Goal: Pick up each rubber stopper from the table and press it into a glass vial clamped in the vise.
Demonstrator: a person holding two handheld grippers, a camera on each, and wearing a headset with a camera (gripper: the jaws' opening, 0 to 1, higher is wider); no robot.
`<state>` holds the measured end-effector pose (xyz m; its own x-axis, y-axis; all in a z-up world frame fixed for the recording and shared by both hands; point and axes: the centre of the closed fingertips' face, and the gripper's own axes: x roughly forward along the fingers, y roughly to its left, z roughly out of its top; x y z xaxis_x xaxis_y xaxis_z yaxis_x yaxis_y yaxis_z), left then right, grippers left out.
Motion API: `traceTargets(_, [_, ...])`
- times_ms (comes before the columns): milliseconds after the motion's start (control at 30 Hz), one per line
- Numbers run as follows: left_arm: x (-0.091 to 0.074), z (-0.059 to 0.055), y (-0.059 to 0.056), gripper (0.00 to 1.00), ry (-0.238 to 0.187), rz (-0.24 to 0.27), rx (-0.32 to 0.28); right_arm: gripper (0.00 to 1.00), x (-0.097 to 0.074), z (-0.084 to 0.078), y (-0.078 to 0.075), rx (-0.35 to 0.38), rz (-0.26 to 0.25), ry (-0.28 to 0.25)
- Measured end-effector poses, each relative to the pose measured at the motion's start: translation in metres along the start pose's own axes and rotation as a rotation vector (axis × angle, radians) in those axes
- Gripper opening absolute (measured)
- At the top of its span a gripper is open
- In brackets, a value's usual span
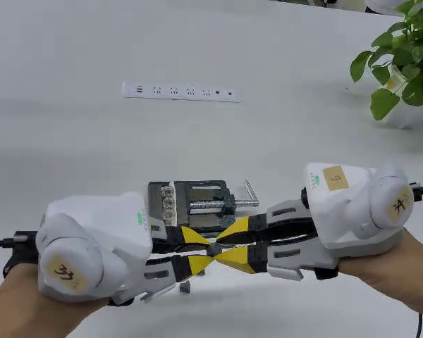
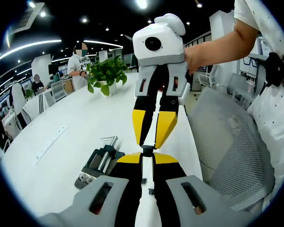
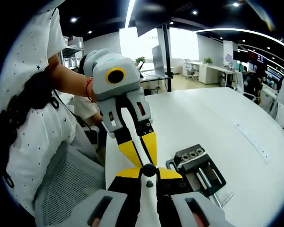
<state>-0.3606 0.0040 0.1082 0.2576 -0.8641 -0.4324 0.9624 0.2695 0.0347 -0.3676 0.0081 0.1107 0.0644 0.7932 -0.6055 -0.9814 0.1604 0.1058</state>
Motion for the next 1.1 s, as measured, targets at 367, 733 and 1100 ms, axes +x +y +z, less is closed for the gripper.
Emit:
traceTargets(367, [-0.001, -0.002, 0.000, 0.04, 0.001, 0.000, -0.002, 0.05, 0.002, 0.000, 0.001, 0.000, -0.001, 0.008])
traceTargets(733, [-0.004, -0.003, 0.001, 0.08, -0.011, 0.004, -0.015, 0.05, 0.005, 0.002, -0.001, 0.011, 0.001, 0.019])
traceTargets(1100, [-0.026, -0.019, 0.018, 0.20, -0.020, 0.091, -0.068, 0.05, 0.005, 0.019, -0.023, 0.012, -0.029, 0.026])
